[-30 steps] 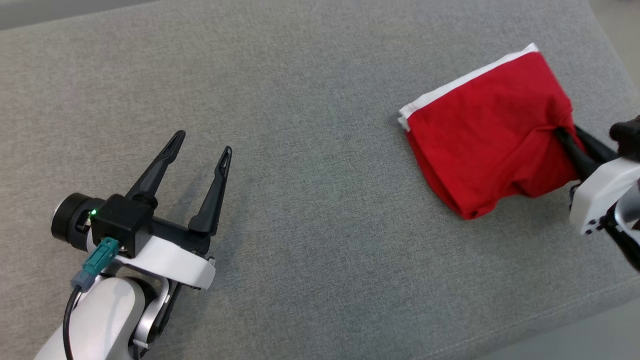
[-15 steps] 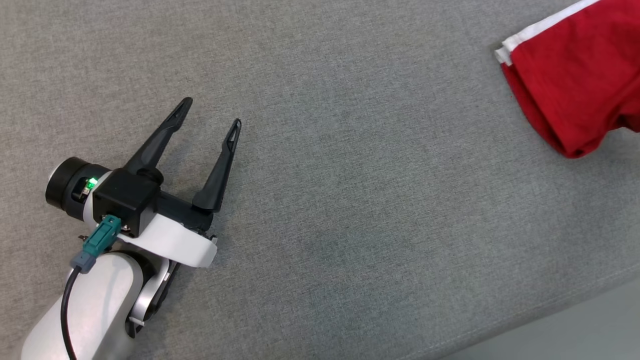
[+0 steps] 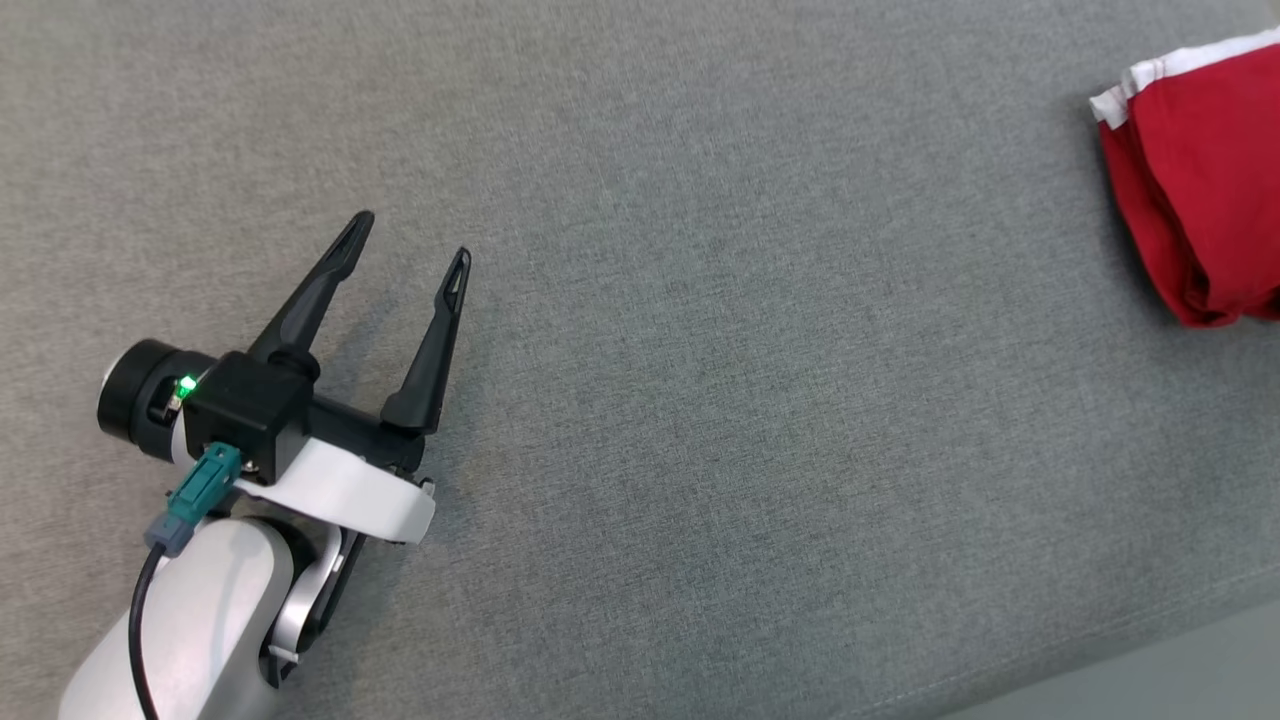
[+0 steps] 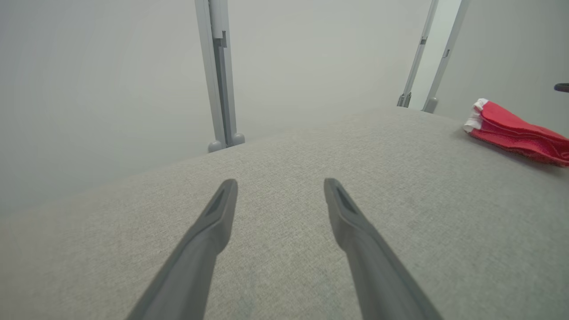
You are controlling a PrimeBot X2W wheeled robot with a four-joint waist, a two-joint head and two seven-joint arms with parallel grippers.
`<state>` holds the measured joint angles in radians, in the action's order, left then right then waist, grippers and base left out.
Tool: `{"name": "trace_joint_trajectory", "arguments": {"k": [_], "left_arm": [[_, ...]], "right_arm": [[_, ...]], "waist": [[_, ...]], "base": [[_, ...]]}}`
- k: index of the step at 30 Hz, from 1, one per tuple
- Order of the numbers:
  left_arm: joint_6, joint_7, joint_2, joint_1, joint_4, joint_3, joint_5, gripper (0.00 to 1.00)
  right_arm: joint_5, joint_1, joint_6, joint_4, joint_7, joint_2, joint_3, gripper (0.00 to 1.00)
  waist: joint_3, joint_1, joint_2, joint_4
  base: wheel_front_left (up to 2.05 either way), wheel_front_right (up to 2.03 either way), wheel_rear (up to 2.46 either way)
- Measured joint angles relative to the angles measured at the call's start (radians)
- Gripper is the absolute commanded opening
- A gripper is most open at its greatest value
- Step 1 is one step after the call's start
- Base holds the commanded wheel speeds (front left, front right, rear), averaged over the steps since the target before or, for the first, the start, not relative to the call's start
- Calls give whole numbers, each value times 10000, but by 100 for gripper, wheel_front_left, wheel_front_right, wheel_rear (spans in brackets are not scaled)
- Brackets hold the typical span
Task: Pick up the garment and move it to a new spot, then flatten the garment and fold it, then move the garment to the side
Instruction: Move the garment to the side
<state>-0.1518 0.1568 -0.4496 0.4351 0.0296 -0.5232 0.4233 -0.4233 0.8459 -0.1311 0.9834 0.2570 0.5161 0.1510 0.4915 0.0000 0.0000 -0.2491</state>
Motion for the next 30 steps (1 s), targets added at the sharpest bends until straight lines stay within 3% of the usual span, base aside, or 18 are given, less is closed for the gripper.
{"name": "trace_joint_trajectory", "arguments": {"k": [5,12,15,21,30], "left_arm": [[-242,288,128,-415,-215,209,265,100],[-627,596,286,-1191,-384,587,698,100],[-757,729,422,-1449,-426,756,840,100],[-1003,905,541,-2009,-435,1066,991,100],[-1266,991,635,-2790,-320,1432,1158,100]], "right_arm": [[454,-837,0,-1722,58,-489,-1348,100],[1841,-3018,0,-4832,75,-2343,-2727,100],[2247,-3882,0,-6021,73,-3103,-2809,100],[2809,-5291,0,-8151,-562,-4009,-2734,100],[3290,-7000,0,-10002,-1567,-4535,-2606,100]], "waist": [[-548,-1,0,126],[-1483,-1,0,451],[-1819,0,0,722],[-2512,0,0,1346],[-3484,0,0,2389]], "base": [[0,0,0],[0,0,0],[0,0,0],[0,0,0],[0,0,0]]}}
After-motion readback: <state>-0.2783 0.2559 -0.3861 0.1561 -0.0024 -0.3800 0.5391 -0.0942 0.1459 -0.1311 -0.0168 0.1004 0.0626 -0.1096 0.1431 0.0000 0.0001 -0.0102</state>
